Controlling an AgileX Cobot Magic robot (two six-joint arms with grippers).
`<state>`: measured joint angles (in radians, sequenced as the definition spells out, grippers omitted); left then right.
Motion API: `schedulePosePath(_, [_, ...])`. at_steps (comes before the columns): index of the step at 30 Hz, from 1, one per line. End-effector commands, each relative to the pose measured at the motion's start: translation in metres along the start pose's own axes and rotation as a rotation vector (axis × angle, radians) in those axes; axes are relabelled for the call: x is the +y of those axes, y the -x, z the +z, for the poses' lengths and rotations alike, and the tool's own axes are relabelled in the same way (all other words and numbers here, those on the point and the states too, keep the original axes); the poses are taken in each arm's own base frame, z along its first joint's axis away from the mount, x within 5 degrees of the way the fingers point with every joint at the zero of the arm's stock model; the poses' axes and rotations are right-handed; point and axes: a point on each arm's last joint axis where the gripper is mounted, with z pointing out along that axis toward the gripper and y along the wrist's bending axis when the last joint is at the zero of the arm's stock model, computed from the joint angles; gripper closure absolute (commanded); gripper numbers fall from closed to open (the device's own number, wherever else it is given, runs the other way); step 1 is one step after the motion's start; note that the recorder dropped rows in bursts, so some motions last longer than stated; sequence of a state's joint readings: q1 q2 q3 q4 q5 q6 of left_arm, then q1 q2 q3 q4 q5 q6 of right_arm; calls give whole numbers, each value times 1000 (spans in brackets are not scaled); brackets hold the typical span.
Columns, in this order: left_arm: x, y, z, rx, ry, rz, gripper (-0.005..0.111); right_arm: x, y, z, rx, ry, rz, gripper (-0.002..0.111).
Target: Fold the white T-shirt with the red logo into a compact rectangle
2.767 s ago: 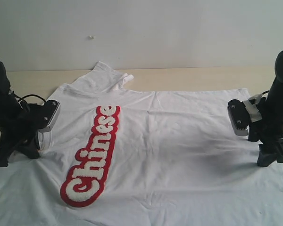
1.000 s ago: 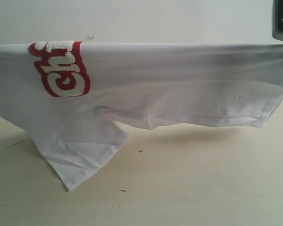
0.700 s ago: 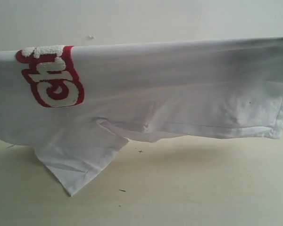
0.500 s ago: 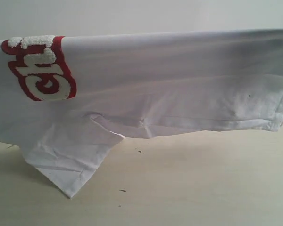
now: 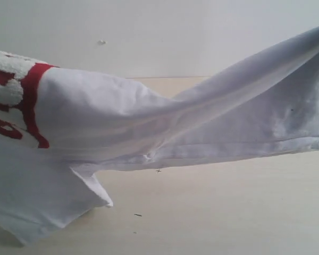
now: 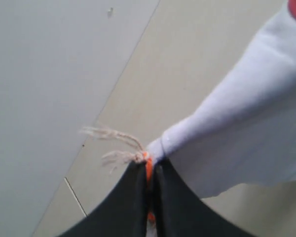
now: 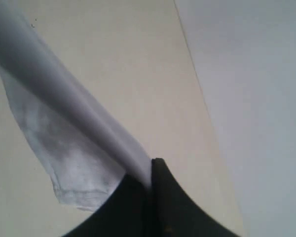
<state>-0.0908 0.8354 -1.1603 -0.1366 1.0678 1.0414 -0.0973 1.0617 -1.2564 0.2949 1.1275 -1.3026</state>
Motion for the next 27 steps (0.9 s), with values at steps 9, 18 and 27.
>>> schedulePosePath(9, [17, -2, -12, 121, 98, -107, 107, -2, -8, -15, 95, -101, 14, 108])
schedulePosePath(18, [15, -2, -15, 127, 105, -131, 107, -2, -6, -15, 73, -101, 47, 108])
schedulePosePath(27, [17, 18, -93, -97, 182, -217, 107, 15, 16, -53, -114, -60, 80, 108])
